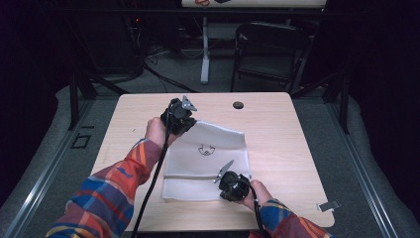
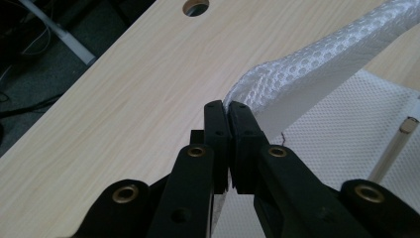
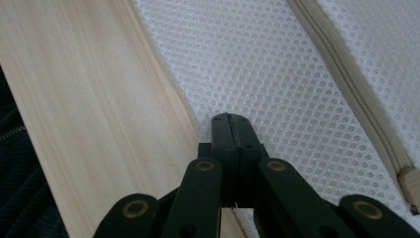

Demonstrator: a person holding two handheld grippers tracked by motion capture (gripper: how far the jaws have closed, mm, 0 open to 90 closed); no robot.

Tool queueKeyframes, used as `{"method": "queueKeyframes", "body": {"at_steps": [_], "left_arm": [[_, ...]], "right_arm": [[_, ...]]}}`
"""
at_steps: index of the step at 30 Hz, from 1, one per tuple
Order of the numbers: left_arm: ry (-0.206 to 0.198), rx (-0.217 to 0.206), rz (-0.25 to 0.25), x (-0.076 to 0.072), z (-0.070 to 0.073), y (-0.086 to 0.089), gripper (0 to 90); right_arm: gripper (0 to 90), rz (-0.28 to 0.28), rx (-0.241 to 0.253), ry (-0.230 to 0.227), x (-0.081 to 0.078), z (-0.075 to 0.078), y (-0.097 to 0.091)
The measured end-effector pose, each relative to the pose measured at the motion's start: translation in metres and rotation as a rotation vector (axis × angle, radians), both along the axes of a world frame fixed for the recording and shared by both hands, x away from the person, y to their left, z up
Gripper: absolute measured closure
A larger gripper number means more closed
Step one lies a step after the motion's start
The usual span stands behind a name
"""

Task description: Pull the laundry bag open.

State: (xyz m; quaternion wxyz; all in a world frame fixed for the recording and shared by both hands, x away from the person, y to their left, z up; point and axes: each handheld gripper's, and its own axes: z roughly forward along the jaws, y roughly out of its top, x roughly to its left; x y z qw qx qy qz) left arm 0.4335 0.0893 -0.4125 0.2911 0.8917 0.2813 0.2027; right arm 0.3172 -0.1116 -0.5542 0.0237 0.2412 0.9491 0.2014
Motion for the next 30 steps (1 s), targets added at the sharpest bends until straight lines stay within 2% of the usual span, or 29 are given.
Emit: {"method": "queueKeyframes", "body": {"at_steps": [2, 4, 7, 9, 11, 14, 18, 19, 22, 23, 24, 26, 30], "left_arm": [[-0.004, 0.006, 0.007, 0.003, 0.001, 0.0, 87.6], [-0.011, 0.013, 0.012, 0.006, 0.003, -0.001, 87.6], [-0.011, 0.015, 0.023, 0.011, 0.003, -0.002, 87.6], [-0.01, 0.022, 0.024, 0.014, 0.003, -0.004, 87.5], [-0.009, 0.016, 0.028, 0.018, 0.003, -0.006, 87.5], [-0.018, 0.007, 0.034, 0.022, 0.006, -0.01, 87.6], [-0.028, -0.003, 0.041, 0.023, 0.01, -0.015, 87.6], [-0.03, -0.001, 0.039, 0.025, 0.01, -0.016, 87.6], [-0.02, 0.003, 0.044, 0.033, 0.005, -0.018, 87.6], [-0.016, 0.004, 0.05, 0.036, 0.003, -0.019, 87.6], [-0.017, 0.004, 0.055, 0.037, 0.002, -0.019, 87.6], [-0.015, -0.006, 0.058, 0.04, 0.001, -0.019, 87.6], [-0.018, -0.022, 0.08, 0.045, -0.005, -0.021, 87.5]], "right_arm": [[90.0, 0.004, -0.008, 0.006, -0.001, 0.001, 0.0], [90.0, 0.024, -0.047, 0.0, -0.002, 0.003, -0.002], [90.0, 0.016, -0.021, 0.016, -0.005, 0.002, -0.002], [90.0, 0.021, -0.022, 0.02, -0.006, 0.002, -0.002], [90.0, 0.029, -0.025, 0.02, -0.007, 0.002, -0.002], [90.0, 0.027, 0.002, 0.042, -0.011, 0.001, -0.003], [90.0, 0.042, -0.023, 0.039, -0.016, 0.002, -0.002], [90.0, 0.041, -0.01, 0.038, -0.017, 0.002, -0.001], [90.0, 0.06, -0.02, 0.041, -0.016, 0.003, -0.001], [90.0, 0.059, -0.018, 0.048, -0.014, 0.002, -0.002], [90.0, 0.028, 0.041, 0.075, -0.015, -0.001, -0.002], [90.0, 0.047, -0.003, 0.058, -0.013, 0.002, -0.003], [90.0, 0.059, -0.016, 0.053, -0.016, 0.002, -0.002]]}}
